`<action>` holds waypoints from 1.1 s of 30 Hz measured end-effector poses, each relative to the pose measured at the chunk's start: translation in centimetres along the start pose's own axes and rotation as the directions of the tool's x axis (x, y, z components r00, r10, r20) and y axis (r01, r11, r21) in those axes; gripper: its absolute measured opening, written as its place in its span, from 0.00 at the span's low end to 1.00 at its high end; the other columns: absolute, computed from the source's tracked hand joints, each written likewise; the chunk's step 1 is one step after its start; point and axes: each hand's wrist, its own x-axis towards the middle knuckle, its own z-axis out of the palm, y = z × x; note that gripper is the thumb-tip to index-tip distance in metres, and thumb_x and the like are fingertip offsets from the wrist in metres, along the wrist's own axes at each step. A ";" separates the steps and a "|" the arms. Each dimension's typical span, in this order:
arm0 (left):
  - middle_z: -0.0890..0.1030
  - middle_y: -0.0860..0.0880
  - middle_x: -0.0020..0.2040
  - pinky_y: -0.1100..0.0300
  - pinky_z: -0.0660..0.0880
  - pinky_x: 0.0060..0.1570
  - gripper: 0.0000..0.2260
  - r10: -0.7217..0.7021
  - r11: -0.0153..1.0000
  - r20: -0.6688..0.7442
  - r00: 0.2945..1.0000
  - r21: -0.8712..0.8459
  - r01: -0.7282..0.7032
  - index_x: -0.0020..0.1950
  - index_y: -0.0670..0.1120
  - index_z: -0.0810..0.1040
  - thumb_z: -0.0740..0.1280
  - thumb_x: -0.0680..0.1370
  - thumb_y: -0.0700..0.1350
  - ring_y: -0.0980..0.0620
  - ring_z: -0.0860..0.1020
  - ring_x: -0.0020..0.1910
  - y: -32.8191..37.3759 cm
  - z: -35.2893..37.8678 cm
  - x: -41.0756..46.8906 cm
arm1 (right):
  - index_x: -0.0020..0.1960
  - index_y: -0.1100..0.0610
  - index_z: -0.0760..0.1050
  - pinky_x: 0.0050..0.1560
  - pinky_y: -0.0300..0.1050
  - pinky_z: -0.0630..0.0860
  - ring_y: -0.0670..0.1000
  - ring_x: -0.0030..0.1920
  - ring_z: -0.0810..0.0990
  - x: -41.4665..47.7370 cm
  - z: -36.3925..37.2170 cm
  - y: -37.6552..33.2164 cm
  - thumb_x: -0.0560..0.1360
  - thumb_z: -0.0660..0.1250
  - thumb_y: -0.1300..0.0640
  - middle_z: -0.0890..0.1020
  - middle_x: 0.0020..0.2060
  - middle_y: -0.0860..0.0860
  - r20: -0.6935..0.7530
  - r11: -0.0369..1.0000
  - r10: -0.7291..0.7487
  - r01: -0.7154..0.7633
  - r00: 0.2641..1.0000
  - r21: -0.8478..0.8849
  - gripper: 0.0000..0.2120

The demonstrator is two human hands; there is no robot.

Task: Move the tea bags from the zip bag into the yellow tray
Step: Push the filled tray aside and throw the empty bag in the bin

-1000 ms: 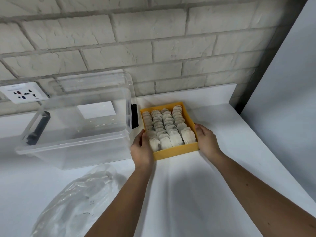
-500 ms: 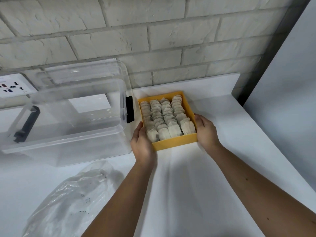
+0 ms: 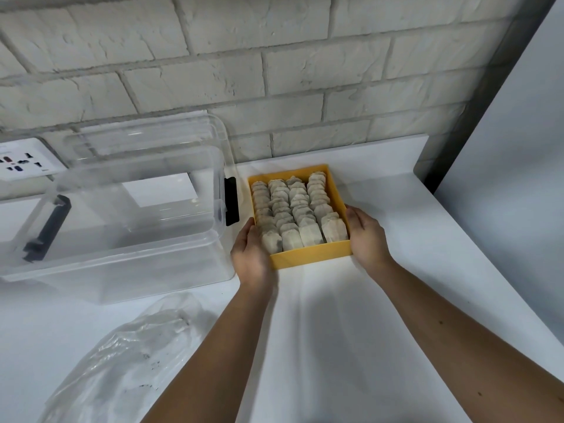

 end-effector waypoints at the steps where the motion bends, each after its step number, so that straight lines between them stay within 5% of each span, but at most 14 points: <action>1: 0.82 0.50 0.59 0.69 0.77 0.48 0.14 -0.004 1.000 0.001 1.000 0.006 0.004 0.67 0.44 0.78 0.61 0.83 0.41 0.55 0.80 0.54 0.0 0.0 0.1 | 0.68 0.53 0.74 0.60 0.47 0.73 0.54 0.60 0.77 0.0 -0.1 0.0 0.84 0.52 0.49 0.80 0.60 0.52 0.007 1.000 0.002 -0.002 1.000 -0.001 0.19; 6: 0.81 0.49 0.61 0.59 0.75 0.60 0.14 -0.026 0.998 0.013 1.000 0.055 0.025 0.67 0.45 0.77 0.61 0.83 0.42 0.51 0.79 0.58 0.5 -0.3 0.0 | 0.68 0.54 0.74 0.62 0.45 0.71 0.54 0.62 0.76 0.0 -0.7 -0.4 0.83 0.53 0.49 0.80 0.62 0.52 0.041 1.000 0.016 -0.016 0.999 0.007 0.19; 11: 0.75 0.47 0.71 0.52 0.68 0.70 0.21 -0.096 0.945 0.097 0.991 0.320 0.061 0.74 0.46 0.71 0.60 0.82 0.52 0.46 0.74 0.67 1.6 -1.7 -2.4 | 0.73 0.54 0.68 0.63 0.39 0.65 0.52 0.69 0.71 -1.2 -1.2 -1.8 0.81 0.59 0.48 0.73 0.70 0.51 0.019 0.999 -0.042 0.042 0.999 -0.020 0.22; 14: 0.69 0.50 0.75 0.60 0.63 0.64 0.25 -0.109 0.918 0.168 0.980 0.395 0.034 0.78 0.47 0.64 0.62 0.82 0.51 0.49 0.68 0.73 3.0 -3.6 -6.8 | 0.71 0.55 0.70 0.62 0.43 0.68 0.54 0.67 0.73 -3.2 -1.3 -3.4 0.79 0.64 0.52 0.75 0.67 0.53 -0.066 0.972 -0.212 0.204 0.975 -0.114 0.21; 16: 0.71 0.53 0.73 0.61 0.64 0.63 0.22 -0.089 0.883 0.265 0.960 0.466 -0.047 0.76 0.52 0.69 0.65 0.81 0.51 0.53 0.70 0.71 4.2 -5.5 -9.3 | 0.68 0.55 0.73 0.63 0.49 0.72 0.55 0.64 0.74 -4.8 -0.9 -4.2 0.77 0.66 0.53 0.77 0.63 0.53 -0.096 0.942 -0.319 0.304 0.943 -0.144 0.20; 21: 0.84 0.60 0.55 0.73 0.70 0.50 0.10 0.098 0.779 0.483 0.870 0.507 -0.369 0.58 0.58 0.83 0.67 0.81 0.47 0.69 0.78 0.53 7.6 -12.8 -13.5 | 0.63 0.52 0.76 0.62 0.46 0.70 0.50 0.64 0.72 -11.4 1.6 -5.9 0.77 0.67 0.57 0.77 0.62 0.48 -0.010 0.922 -0.386 0.386 0.922 -0.029 0.15; 23: 0.83 0.61 0.55 0.76 0.69 0.48 0.09 0.234 0.677 0.470 0.851 0.550 -0.489 0.57 0.57 0.83 0.66 0.81 0.46 0.66 0.78 0.54 8.8 -15.9 -13.7 | 0.60 0.51 0.77 0.56 0.41 0.71 0.49 0.61 0.73 -13.8 3.0 -6.5 0.77 0.67 0.57 0.78 0.60 0.48 0.088 0.933 -0.357 0.352 0.930 0.072 0.12; 27: 0.78 0.53 0.65 0.64 0.68 0.61 0.13 0.432 0.251 0.455 0.779 0.769 -0.588 0.64 0.53 0.78 0.67 0.80 0.47 0.51 0.74 0.65 9.7 -22.4 -11.9 | 0.60 0.50 0.77 0.46 0.36 0.74 0.46 0.51 0.79 -17.7 6.0 -8.2 0.75 0.70 0.51 0.80 0.53 0.47 0.348 0.972 -0.188 0.125 0.918 0.197 0.14; 30: 0.72 0.47 0.71 0.48 0.69 0.64 0.23 0.312 0.172 0.304 0.900 0.914 -0.368 0.73 0.52 0.70 0.65 0.79 0.56 0.41 0.72 0.67 10.2 -26.3 -10.9 | 0.64 0.49 0.73 0.48 0.43 0.76 0.49 0.48 0.82 -19.6 8.6 -9.2 0.71 0.72 0.42 0.81 0.51 0.48 0.515 0.996 -0.016 -0.030 0.857 0.080 0.24; 33: 0.75 0.48 0.69 0.48 0.70 0.63 0.28 0.074 0.140 0.219 0.973 0.964 -0.228 0.76 0.53 0.64 0.63 0.79 0.62 0.42 0.74 0.67 10.2 -27.9 -10.3 | 0.61 0.54 0.73 0.40 0.47 0.78 0.52 0.35 0.81 -21.0 10.6 -9.9 0.73 0.72 0.49 0.82 0.43 0.53 0.579 0.974 0.160 -0.224 0.799 0.039 0.20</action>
